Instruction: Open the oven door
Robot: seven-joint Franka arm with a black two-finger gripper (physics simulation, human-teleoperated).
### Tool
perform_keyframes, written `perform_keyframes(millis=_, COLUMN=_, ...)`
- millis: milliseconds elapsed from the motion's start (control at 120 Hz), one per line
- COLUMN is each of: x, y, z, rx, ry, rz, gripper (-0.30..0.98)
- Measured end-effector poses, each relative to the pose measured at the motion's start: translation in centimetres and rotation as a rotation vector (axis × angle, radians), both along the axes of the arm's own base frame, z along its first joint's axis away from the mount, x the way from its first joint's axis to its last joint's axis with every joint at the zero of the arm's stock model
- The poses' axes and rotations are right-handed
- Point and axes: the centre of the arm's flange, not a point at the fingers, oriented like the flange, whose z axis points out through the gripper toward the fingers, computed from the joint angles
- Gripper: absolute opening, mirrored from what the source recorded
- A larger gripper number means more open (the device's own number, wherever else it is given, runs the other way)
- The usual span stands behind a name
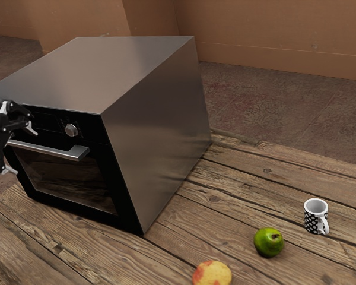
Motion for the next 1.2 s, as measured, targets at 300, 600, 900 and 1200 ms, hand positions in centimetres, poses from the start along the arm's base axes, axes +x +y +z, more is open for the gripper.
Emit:
perform_keyframes(millis=300, x=0.6, y=0.4, z=-1.8, rx=0.026, ry=0.000, rz=-0.054, gripper=0.69)
perform_keyframes(millis=600, x=1.0, y=0.8, z=-3.0, rx=0.039, ry=0.010, rz=-0.083, gripper=0.69)
perform_keyframes(millis=900, x=1.1, y=1.1, z=-4.3, rx=0.044, ry=0.023, rz=-0.098, gripper=0.69)
perform_keyframes(millis=1200, x=-4.1, y=0.6, z=-6.3, rx=0.043, ry=0.005, rz=-0.061, gripper=0.69)
